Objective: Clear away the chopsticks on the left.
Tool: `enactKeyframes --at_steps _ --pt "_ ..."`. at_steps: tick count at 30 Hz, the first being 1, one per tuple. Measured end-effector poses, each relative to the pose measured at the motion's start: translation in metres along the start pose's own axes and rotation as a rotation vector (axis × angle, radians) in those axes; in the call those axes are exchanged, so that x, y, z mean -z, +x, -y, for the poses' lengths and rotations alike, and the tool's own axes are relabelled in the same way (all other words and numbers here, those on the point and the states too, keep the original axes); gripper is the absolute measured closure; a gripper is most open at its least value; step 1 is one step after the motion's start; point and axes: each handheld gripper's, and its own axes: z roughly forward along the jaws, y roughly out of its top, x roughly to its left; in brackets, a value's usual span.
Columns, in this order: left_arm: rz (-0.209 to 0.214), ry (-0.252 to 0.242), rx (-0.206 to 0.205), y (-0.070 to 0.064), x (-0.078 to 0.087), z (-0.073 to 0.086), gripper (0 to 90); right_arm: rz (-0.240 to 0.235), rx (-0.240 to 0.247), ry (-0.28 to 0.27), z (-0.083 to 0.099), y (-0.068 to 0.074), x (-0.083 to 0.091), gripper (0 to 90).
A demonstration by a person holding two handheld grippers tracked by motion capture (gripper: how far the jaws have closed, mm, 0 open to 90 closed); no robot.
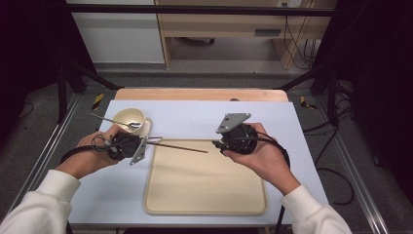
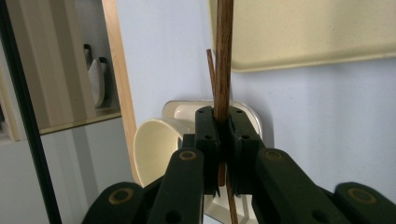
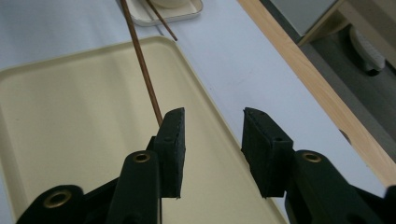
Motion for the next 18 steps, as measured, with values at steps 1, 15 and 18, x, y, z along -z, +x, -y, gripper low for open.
enactKeyframes --at_steps 1,15,18 --pt "0.001 0.001 -0.007 0.0 -0.001 -0.003 84.1 -0.012 0.008 0.005 -0.003 0.001 -0.002 61.3" --pt "-0.001 -0.021 -0.075 0.003 -0.005 -0.032 84.1 -0.158 0.034 0.093 -0.026 0.024 -0.038 69.9" --pt "-0.004 -0.023 -0.087 0.002 -0.005 -0.034 84.1 -0.19 0.031 0.11 -0.031 0.03 -0.049 69.8"
